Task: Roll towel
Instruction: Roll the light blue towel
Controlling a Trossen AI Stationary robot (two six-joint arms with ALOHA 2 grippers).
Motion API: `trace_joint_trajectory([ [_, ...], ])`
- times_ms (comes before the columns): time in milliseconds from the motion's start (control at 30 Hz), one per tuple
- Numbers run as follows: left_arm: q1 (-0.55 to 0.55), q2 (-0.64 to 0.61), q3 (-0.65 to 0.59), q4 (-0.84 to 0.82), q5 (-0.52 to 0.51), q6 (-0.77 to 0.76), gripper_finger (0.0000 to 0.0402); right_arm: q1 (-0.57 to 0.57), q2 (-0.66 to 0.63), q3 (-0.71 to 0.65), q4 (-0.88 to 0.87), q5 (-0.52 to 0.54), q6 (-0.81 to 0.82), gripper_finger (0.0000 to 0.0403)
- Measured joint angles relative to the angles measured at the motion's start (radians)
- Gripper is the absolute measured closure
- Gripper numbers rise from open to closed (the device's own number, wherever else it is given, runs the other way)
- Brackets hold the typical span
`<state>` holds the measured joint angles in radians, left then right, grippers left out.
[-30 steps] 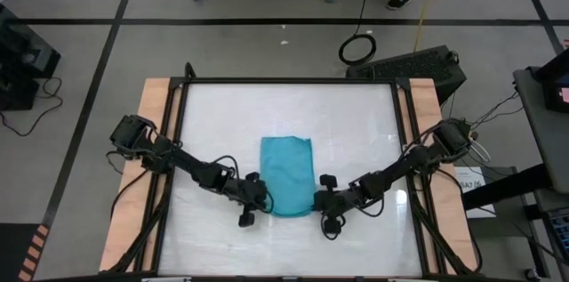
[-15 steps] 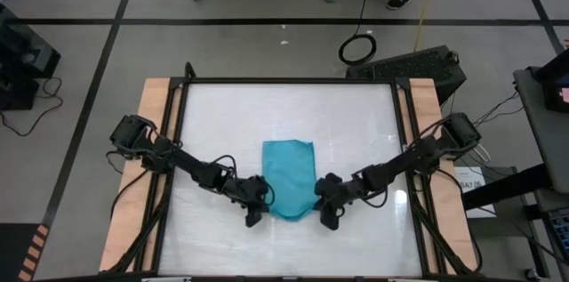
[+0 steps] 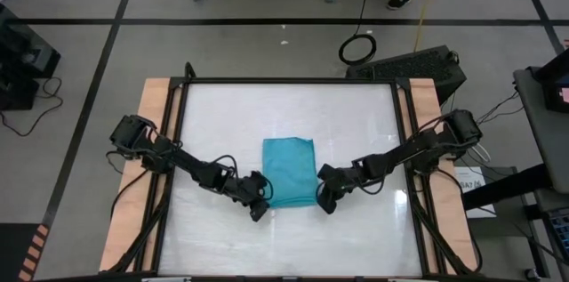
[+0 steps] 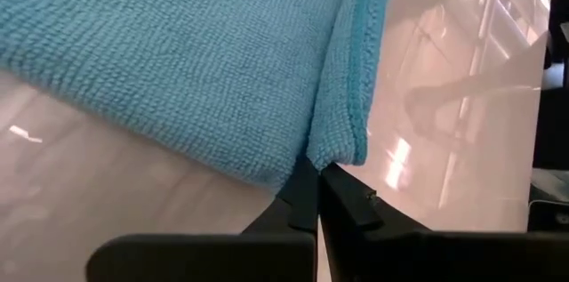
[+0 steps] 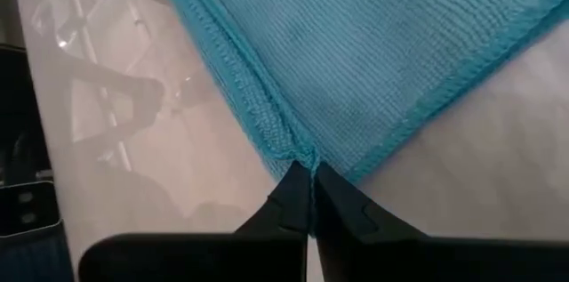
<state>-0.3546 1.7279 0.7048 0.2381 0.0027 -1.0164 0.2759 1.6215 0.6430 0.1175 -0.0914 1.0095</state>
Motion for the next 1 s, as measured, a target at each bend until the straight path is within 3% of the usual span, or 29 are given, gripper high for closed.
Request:
trace_joint_trajectory([
  [267,0.0,0.0,0.0,-0.003,-0.005,-0.027,0.0398,-0.036,0.0,0.0,0.014,-0.011,-0.006,0.0383],
  [533,-0.001,0.0,0.0,-0.012,-0.005,-0.052,0.0398,-0.039,-0.025,0.0,0.029,0.064,-0.139,0.0277],
  [733,0.001,0.0,0.0,-0.012,-0.011,-0.061,0.0398,0.007,-0.111,0.0,0.031,0.148,-0.418,0.0223],
  [1000,0.002,0.0,0.0,-0.012,-0.012,-0.063,0.0397,0.142,-0.138,0.0,0.043,0.177,-0.823,0.024],
])
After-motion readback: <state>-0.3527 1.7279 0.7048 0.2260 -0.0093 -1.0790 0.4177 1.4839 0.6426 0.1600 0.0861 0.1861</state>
